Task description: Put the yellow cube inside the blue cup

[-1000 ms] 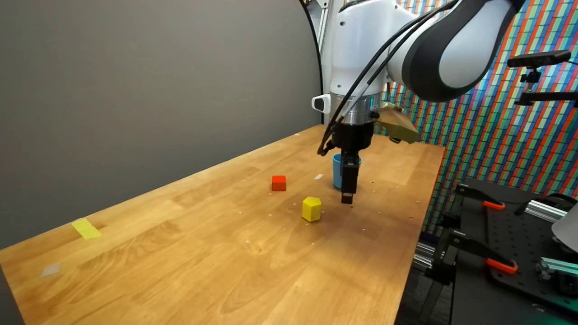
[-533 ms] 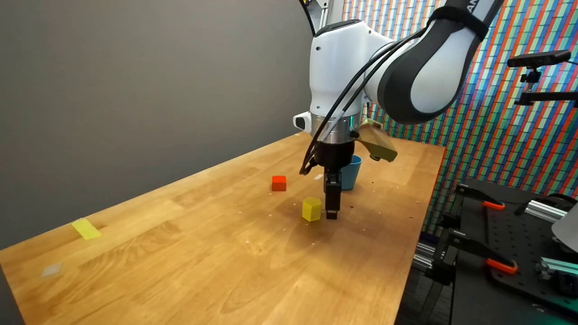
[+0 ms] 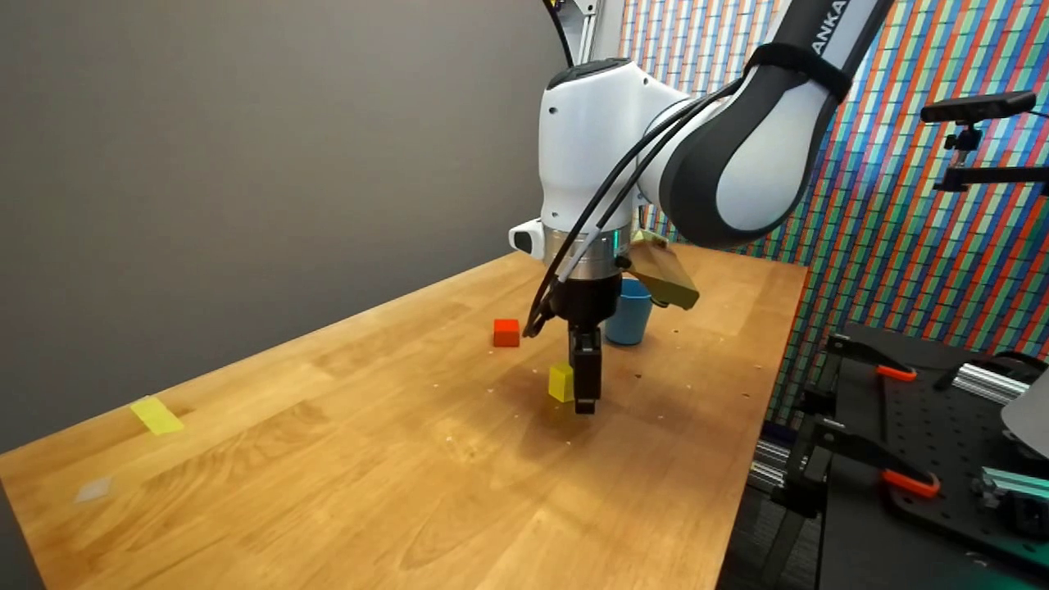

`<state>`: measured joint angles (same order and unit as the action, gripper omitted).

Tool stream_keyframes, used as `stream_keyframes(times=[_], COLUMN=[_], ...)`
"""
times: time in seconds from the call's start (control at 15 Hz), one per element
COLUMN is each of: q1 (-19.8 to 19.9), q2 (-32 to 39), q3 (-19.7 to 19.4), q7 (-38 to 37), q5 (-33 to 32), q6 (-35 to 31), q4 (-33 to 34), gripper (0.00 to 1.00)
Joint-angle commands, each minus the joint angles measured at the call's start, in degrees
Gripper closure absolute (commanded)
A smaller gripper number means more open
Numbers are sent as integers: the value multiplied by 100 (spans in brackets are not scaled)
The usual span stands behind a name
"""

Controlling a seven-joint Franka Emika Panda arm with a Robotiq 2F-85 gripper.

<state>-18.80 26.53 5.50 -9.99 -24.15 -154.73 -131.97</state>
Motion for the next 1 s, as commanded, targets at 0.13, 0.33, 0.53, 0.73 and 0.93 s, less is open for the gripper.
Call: stream_keyframes(times=[0.13,0.33,0.53,0.73,0.93], q1=[-333,-430,-529,-515,-516], q2=[145,135,100,-44,-682], q3=[-134,-191,-355,-430,-802], q7=[221,253,162,148,-215], q5=[-188,-278,-520,-614,-757], q6=[-153,-150,-140,-42,116], q4=[242,251,230,147,-128], gripper=[25,44,66,76,77])
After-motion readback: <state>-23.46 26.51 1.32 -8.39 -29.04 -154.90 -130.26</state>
